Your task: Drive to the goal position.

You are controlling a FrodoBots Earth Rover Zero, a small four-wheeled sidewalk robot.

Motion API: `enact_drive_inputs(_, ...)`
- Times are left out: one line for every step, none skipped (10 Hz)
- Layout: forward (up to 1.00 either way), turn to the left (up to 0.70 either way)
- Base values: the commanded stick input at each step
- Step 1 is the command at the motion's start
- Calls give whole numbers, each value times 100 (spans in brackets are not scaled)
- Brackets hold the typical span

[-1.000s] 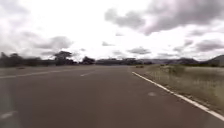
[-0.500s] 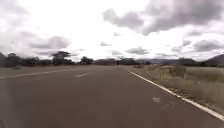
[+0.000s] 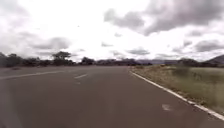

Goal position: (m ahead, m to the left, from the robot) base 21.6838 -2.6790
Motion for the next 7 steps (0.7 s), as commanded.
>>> enact_drive_inputs(53,0)
enact_drive_inputs(45,0)
enact_drive_inputs(45,0)
enact_drive_inputs(45,0)
enact_drive_inputs(63,0)
enact_drive_inputs(70,0)
enact_drive_inputs(70,0)
